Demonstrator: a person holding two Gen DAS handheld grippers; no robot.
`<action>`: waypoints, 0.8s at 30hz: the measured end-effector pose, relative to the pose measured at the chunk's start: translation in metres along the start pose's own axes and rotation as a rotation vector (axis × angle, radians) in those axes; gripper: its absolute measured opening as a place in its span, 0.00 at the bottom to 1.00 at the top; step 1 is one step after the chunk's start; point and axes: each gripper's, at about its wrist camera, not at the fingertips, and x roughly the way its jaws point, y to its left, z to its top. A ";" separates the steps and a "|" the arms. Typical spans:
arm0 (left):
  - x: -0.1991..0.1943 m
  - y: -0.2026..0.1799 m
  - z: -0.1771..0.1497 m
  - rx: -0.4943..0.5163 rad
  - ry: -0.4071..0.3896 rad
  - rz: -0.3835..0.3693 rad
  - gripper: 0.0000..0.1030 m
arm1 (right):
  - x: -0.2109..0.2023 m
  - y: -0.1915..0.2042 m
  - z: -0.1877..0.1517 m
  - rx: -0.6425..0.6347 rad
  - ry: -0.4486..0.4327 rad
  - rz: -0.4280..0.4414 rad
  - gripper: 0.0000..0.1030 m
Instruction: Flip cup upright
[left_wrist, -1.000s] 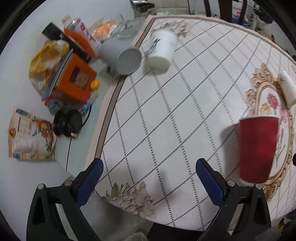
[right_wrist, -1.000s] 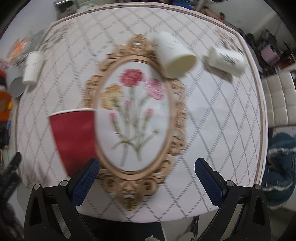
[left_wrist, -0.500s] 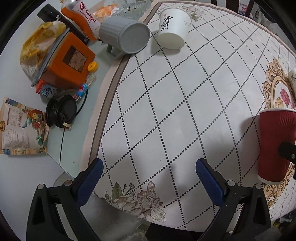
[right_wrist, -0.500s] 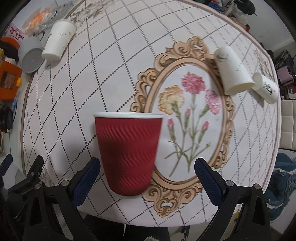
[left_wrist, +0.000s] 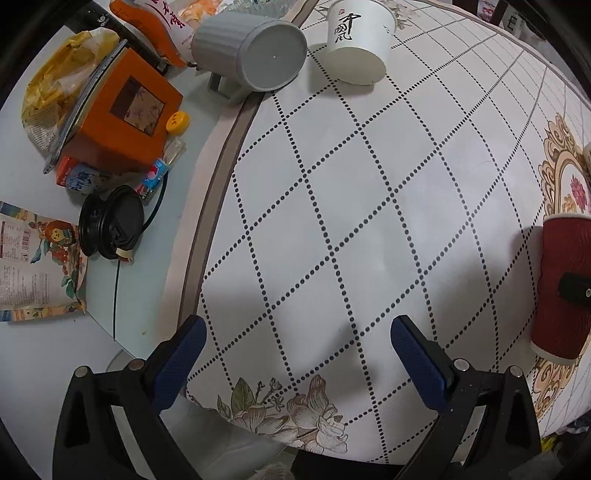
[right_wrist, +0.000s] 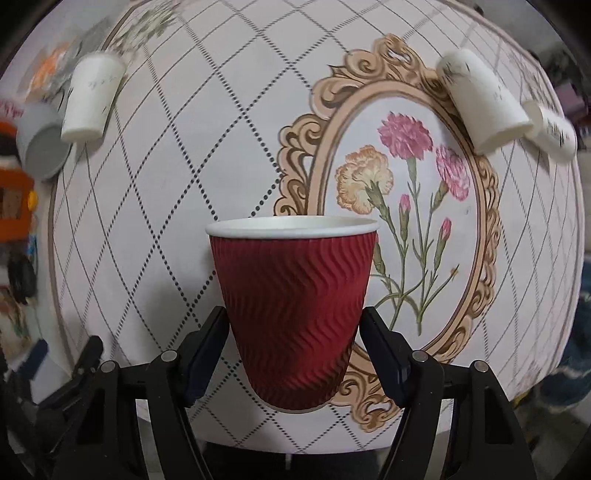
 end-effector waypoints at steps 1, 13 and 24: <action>0.001 0.000 0.001 -0.002 0.001 -0.005 0.99 | 0.000 -0.001 0.000 0.014 0.005 0.010 0.72; -0.009 -0.005 0.035 -0.017 -0.074 -0.094 1.00 | -0.036 -0.026 0.009 0.107 -0.181 0.089 0.71; 0.003 -0.011 0.077 -0.015 -0.087 -0.068 1.00 | -0.061 -0.005 0.064 0.081 -0.635 0.050 0.71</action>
